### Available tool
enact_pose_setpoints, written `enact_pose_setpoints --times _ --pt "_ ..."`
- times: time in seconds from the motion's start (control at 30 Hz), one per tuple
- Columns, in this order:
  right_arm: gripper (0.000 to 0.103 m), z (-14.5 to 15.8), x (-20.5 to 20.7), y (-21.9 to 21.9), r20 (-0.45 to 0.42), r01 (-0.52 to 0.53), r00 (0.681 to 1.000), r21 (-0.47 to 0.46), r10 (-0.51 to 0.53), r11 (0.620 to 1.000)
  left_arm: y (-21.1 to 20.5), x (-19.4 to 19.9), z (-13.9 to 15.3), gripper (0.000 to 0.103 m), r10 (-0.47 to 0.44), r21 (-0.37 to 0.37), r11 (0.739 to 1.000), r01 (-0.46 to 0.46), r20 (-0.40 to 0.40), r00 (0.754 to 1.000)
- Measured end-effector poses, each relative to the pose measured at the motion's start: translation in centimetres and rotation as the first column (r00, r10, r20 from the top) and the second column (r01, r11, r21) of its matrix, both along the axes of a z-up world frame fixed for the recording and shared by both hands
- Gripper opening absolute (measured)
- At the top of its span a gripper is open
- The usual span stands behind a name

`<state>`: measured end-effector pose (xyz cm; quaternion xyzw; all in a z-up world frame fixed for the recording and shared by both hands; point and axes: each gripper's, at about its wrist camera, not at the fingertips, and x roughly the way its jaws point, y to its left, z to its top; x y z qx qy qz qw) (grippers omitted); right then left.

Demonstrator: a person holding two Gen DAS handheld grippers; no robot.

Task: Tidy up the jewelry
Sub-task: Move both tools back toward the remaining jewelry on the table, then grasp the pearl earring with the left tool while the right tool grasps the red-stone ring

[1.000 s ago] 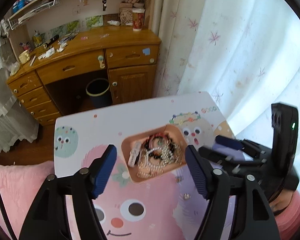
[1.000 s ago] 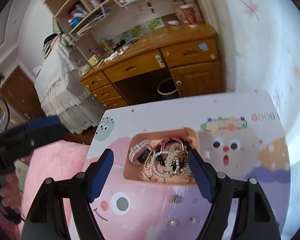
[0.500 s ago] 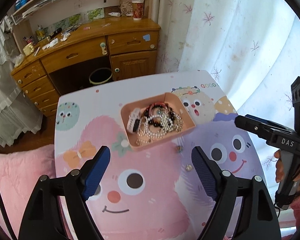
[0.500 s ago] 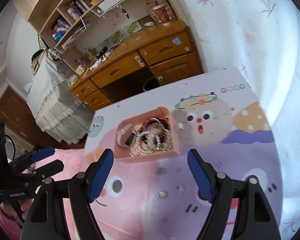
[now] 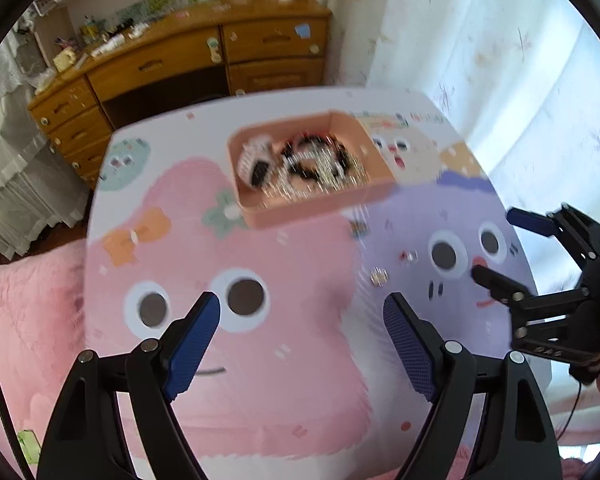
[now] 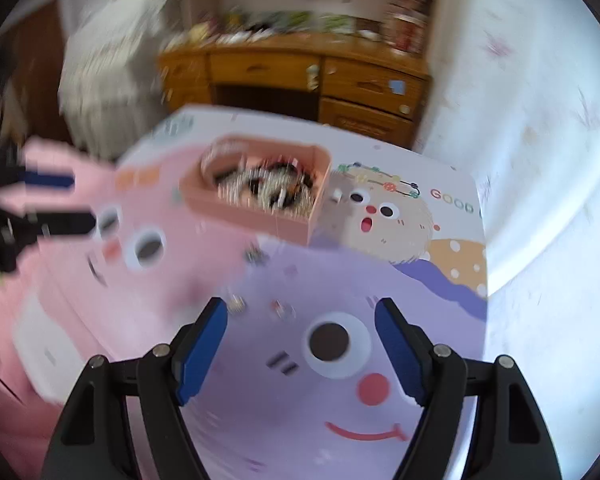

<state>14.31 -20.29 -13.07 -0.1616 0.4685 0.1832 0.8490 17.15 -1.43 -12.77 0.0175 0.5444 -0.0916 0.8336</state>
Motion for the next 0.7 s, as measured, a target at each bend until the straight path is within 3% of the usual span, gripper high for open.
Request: enact_pose_setpoints --times 0.17,0.3,0.6,0.7 --pt "0.076 -3.1 -1.0 0.4 0.032 -0.117 0.992 -0.051 0.119 0.992 -1.6 -0.3 -2.0 0.083 -0.015 -0.031 0.999 0.014 -0.031 0.999" --pt "0.064 -5.1 -0.7 0.3 0.035 -0.17 0.985 -0.028 0.171 0.985 -3.1 -0.1 -4.1 0.082 -0.035 -0.044 0.998 0.035 -0.015 0.999" --pt "0.042 -8.2 1.4 0.3 0.034 -0.262 0.965 0.05 0.26 0.964 -5.9 1.4 -8.3 0.078 -0.049 -0.029 0.998 0.047 -0.067 0.997" --pt "0.039 -8.7 2.1 0.5 0.031 -0.285 0.958 0.056 0.284 0.957 -6.8 2.2 -9.3 0.076 -0.045 -0.006 0.999 0.045 -0.072 0.996"
